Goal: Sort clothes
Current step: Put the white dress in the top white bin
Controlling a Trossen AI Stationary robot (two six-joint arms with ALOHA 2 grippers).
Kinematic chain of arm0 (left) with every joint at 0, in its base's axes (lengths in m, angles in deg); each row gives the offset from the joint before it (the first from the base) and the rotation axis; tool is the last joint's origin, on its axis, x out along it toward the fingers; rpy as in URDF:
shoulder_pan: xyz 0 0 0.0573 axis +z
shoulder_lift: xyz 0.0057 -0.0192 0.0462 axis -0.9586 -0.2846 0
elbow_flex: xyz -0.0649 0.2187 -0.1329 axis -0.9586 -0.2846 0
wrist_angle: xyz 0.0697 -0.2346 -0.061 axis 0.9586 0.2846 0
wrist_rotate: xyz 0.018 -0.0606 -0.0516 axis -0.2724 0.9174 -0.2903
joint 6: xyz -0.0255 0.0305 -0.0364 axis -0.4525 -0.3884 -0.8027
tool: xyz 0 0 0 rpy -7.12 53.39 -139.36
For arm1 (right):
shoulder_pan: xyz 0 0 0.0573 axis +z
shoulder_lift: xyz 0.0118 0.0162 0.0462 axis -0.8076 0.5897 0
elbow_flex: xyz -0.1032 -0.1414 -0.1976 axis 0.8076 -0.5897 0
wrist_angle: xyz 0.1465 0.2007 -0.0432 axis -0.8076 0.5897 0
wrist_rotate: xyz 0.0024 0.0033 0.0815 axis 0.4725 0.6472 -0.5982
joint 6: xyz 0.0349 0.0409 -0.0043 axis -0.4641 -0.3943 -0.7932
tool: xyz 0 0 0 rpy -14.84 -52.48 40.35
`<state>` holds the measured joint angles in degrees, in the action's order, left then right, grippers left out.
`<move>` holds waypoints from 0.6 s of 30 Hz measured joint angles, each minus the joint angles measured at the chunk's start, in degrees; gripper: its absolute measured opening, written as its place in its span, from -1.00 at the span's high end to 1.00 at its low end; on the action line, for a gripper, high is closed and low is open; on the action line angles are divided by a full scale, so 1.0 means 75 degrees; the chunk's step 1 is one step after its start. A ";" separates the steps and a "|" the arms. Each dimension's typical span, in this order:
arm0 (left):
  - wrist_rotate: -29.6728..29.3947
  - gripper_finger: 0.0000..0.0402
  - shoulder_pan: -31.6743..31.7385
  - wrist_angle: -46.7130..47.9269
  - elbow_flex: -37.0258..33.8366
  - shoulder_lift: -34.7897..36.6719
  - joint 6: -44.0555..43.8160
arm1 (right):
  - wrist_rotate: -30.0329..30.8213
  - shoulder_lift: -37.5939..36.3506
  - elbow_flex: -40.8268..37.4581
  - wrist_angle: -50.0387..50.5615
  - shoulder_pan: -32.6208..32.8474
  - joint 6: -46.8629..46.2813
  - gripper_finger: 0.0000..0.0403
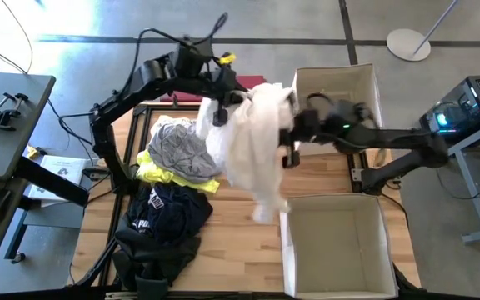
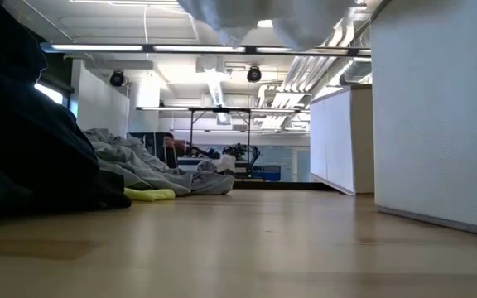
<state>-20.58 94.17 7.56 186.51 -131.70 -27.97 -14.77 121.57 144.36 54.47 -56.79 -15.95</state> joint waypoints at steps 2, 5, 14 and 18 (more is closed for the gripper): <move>0.0030 0.65 0.0090 -0.0213 -0.0265 0.0021 -0.0006 | 0.0896 -0.0498 -0.0003 0.0449 0.0086 0.0380 0.89; -0.0022 0.44 0.0344 -0.0232 -0.0545 0.0014 -0.0123 | 0.2070 -0.1233 -0.0004 0.0782 0.0156 0.0896 0.96; -0.0538 0.09 0.0971 -0.0420 -0.0845 0.0023 -0.0423 | 0.5048 -0.2833 0.0000 0.0405 -0.0408 0.2596 0.98; -0.0769 0.10 0.1008 -0.0412 -0.0844 0.0023 -0.0423 | 0.5358 -0.3092 0.0005 0.0356 -0.1147 0.2717 0.99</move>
<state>-26.35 101.73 4.48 180.18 -131.53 -31.15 25.41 98.38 144.40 57.14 -65.40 4.42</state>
